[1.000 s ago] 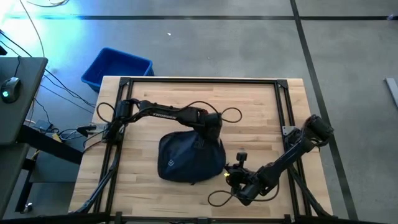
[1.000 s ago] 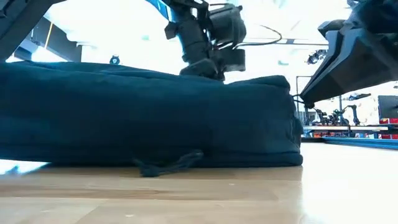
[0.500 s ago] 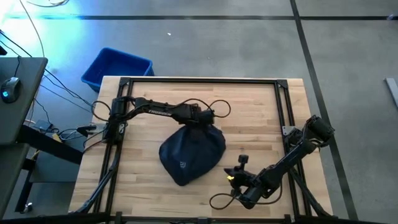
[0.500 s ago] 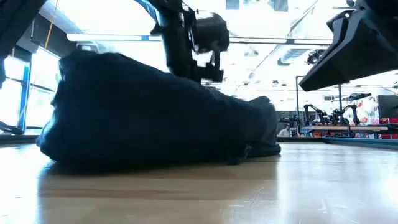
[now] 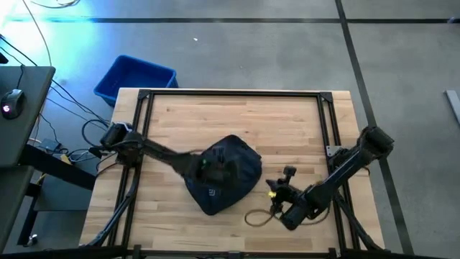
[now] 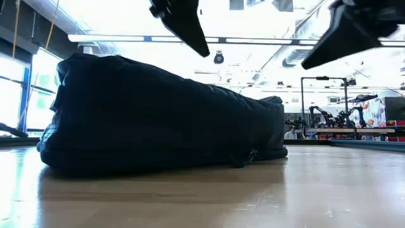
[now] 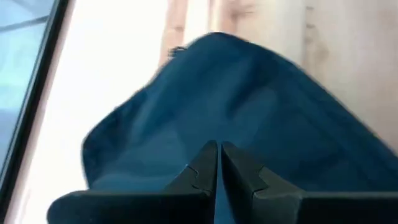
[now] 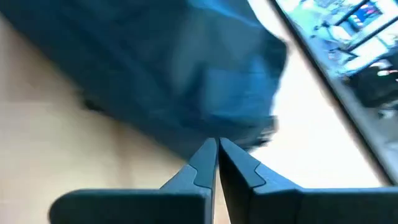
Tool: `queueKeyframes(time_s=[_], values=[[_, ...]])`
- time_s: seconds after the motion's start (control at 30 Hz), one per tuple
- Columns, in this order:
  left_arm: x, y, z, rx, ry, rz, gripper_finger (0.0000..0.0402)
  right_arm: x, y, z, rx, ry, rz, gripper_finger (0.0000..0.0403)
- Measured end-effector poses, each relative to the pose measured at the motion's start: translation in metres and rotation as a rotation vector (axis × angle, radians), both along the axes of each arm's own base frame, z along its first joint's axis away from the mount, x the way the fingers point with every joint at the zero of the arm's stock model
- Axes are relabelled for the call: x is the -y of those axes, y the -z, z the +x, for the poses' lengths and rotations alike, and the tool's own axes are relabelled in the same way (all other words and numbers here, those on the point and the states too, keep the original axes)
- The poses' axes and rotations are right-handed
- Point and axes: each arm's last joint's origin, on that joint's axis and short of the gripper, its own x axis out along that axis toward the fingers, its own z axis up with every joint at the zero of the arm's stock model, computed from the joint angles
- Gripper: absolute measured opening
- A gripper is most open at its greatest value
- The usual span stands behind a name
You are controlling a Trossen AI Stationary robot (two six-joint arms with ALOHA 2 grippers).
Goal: Unpack backpack
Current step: Open the black backpack on the table
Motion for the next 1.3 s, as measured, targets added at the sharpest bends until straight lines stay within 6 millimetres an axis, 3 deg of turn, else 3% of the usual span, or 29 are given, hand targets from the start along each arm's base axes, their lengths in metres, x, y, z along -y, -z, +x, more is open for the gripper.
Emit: queueKeyframes(time_s=[0.3,0.43,0.57,0.73,0.87,0.93,1.03,1.1,1.3], values=[[0.040,0.000,-0.016,-0.007,0.135,0.022,0.0000,0.099,-0.040,0.026,-0.322,-0.201,0.023,0.0118],[0.049,0.001,-0.022,-0.044,0.193,0.023,0.0000,0.140,-0.037,0.040,-0.410,-0.303,0.052,0.0152],[0.055,0.002,-0.028,-0.066,0.205,0.021,0.0000,0.161,-0.019,0.055,-0.451,-0.400,0.184,0.0164],[0.059,0.011,-0.033,-0.082,0.207,0.021,0.0000,0.163,0.004,0.069,-0.474,-0.477,0.260,0.0164],[0.056,0.024,-0.038,-0.113,0.177,0.021,0.0000,0.162,0.015,0.076,-0.464,-0.412,0.291,0.0148],[0.052,0.031,-0.039,-0.121,0.151,0.024,0.0000,0.163,0.019,0.077,-0.465,-0.343,0.300,0.0119],[0.047,0.035,-0.039,-0.111,0.105,0.037,0.0000,0.160,0.020,0.077,-0.448,-0.302,0.328,0.0039],[0.044,0.035,-0.038,-0.099,0.077,0.055,0.0000,0.151,0.019,0.075,-0.457,-0.291,0.330,0.0013],[0.041,0.030,-0.027,0.009,0.059,0.123,0.0001,0.101,0.016,0.057,-0.479,-0.228,0.206,0.0002]])
